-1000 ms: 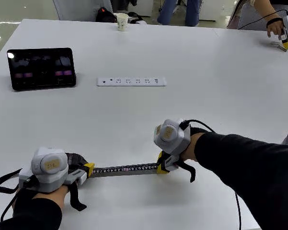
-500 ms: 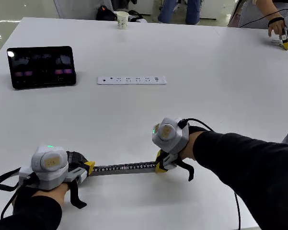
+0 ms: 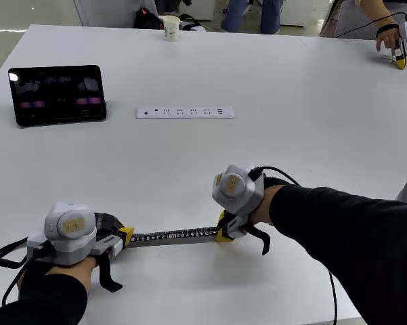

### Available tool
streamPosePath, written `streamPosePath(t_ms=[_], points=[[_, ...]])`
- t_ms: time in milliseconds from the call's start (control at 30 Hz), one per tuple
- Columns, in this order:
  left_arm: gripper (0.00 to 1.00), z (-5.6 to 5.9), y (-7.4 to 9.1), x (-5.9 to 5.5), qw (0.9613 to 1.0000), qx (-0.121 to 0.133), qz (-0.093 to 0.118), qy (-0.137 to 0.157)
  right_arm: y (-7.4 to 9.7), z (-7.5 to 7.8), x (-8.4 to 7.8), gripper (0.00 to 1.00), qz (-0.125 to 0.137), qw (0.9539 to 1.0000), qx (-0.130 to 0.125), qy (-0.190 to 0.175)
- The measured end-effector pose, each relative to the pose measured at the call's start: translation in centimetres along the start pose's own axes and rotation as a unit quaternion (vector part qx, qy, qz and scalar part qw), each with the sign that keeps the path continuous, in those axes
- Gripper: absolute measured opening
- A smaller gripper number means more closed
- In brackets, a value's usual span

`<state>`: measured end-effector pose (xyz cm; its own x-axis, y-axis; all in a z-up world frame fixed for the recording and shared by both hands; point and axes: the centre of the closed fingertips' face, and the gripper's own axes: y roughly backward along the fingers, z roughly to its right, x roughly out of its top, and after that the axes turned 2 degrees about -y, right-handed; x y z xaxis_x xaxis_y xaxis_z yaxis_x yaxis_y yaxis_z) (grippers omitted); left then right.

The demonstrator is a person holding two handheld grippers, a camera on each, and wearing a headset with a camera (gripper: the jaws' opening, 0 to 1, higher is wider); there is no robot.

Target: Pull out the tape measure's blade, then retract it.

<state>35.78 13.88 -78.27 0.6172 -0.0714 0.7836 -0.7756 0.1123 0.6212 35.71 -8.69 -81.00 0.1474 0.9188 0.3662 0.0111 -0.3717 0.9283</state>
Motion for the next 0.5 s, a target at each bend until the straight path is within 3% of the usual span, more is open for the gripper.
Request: streamPosePath(t_ms=[500], points=[[0.64,0.01,0.09,0.00,1.0000,-0.007,-0.001,-0.003,-0.24,-0.12,0.52,0.11,0.002,1.0000,0.000,-0.001]])
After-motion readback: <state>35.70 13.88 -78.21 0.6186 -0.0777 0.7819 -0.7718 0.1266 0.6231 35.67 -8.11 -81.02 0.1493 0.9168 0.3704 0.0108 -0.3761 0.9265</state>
